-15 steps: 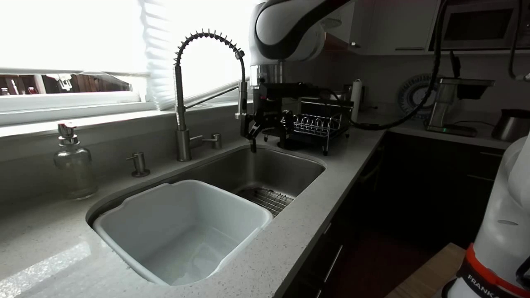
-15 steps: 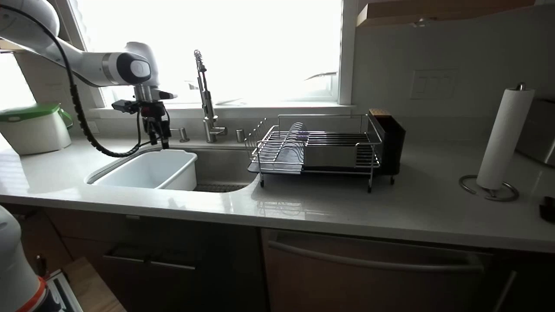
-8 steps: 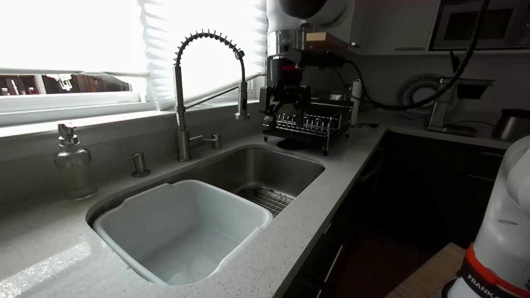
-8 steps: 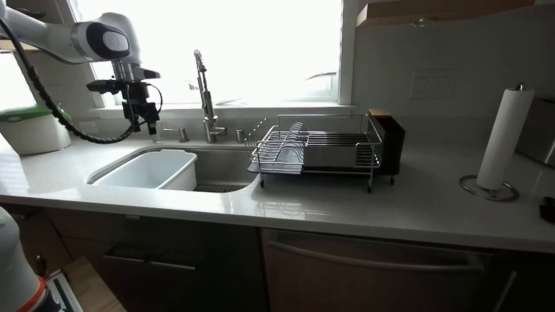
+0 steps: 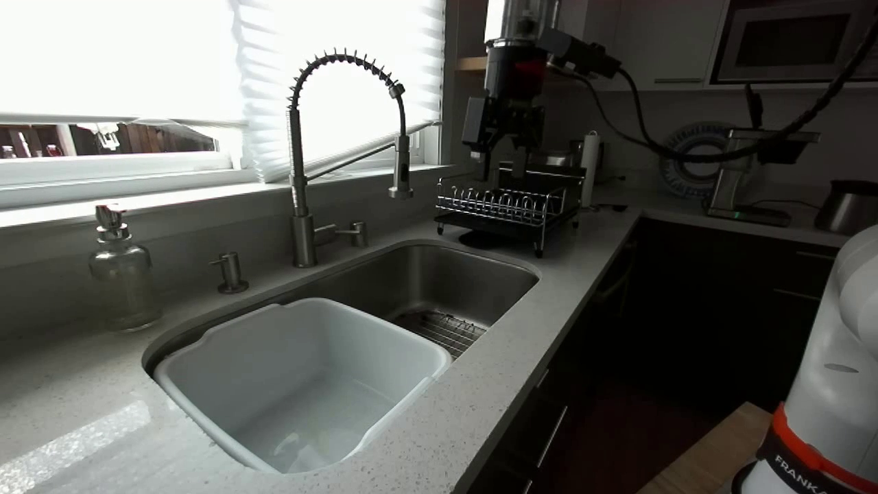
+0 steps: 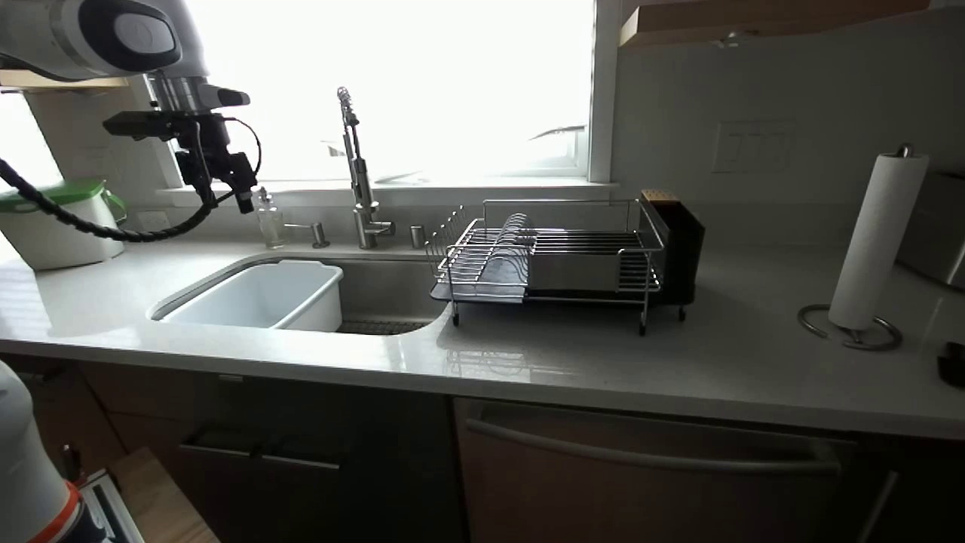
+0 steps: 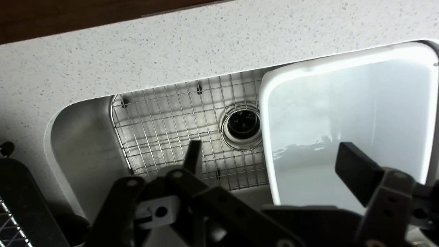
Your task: Move the white tub to the left side of the sink
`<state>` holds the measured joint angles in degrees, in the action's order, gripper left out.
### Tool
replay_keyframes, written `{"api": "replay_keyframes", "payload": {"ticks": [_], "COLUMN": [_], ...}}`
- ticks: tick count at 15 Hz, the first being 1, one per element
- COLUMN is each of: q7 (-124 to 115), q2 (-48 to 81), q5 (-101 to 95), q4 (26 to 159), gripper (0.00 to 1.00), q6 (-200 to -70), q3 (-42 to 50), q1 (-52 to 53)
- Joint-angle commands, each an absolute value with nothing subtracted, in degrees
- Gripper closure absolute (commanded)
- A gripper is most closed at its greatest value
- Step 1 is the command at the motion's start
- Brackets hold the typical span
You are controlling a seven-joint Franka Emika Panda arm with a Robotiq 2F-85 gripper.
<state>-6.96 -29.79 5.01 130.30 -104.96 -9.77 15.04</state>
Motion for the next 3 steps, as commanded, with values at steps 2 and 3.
{"api": "replay_keyframes", "payload": {"ticks": [2, 3], "q7": [-6.19, -6.16], "q2": [-30.34, -30.32], "q5": [5.63, 5.64], "q4": [130.66, 130.79], "gripper": [0.0, 0.0], "q6": [-104.84, -104.98], "q3": [-10.76, -10.75], "q1": [13.78, 13.78]}}
